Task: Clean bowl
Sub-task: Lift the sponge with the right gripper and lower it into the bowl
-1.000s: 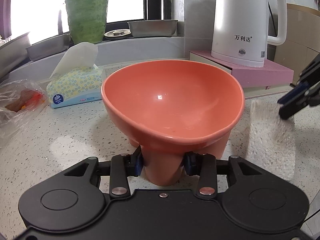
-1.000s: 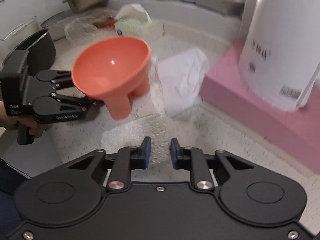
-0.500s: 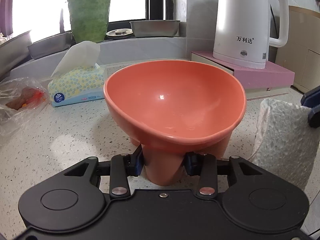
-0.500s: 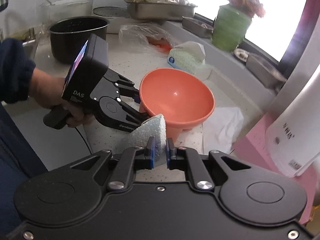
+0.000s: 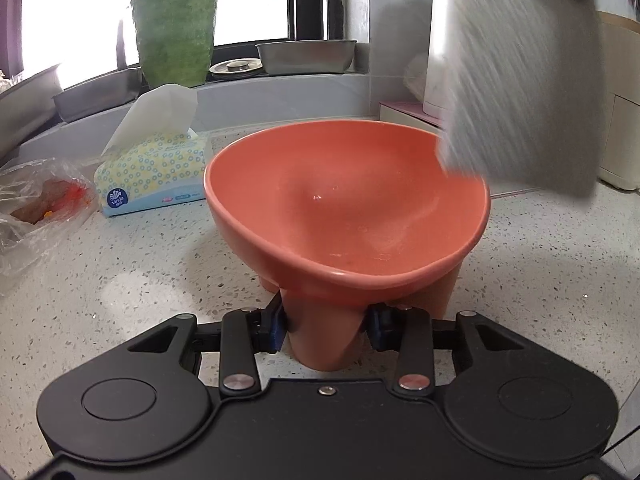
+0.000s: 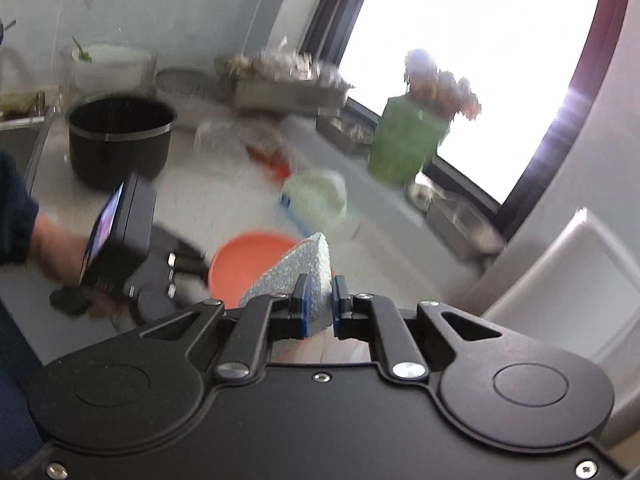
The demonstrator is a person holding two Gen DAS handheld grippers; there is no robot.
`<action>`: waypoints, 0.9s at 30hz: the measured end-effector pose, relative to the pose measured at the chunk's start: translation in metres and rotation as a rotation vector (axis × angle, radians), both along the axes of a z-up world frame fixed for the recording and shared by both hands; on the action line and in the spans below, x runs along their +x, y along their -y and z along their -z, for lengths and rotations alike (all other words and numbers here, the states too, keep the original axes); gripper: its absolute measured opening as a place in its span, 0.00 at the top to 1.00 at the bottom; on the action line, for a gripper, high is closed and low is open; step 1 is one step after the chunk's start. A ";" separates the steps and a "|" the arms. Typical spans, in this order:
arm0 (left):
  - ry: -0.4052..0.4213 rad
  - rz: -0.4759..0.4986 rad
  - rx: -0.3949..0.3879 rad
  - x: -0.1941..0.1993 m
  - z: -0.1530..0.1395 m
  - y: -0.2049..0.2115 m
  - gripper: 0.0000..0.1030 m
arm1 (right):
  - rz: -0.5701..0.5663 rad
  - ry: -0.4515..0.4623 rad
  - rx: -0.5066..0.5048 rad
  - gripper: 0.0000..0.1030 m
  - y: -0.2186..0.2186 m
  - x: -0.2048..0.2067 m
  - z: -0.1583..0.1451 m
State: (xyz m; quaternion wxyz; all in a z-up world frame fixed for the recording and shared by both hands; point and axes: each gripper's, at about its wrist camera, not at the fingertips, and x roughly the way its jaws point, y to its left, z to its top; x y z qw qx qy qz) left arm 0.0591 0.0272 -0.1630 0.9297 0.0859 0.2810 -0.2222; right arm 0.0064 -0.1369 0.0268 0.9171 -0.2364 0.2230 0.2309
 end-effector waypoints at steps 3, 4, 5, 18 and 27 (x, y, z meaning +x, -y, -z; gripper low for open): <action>-0.001 -0.001 -0.002 0.000 0.000 0.000 0.63 | -0.002 0.017 0.016 0.89 -0.010 0.023 -0.001; -0.001 -0.001 -0.002 0.000 0.000 0.000 0.63 | -0.003 0.019 0.017 0.89 -0.014 0.031 0.001; -0.001 -0.002 -0.002 0.000 0.000 0.000 0.63 | -0.006 0.017 0.002 0.89 -0.020 0.037 0.007; -0.004 -0.005 -0.008 0.000 -0.001 -0.001 0.63 | 0.127 -0.267 0.134 0.77 -0.017 0.098 0.070; -0.004 -0.008 -0.010 -0.002 -0.001 -0.001 0.63 | 0.020 -0.320 0.245 0.47 -0.021 0.077 0.051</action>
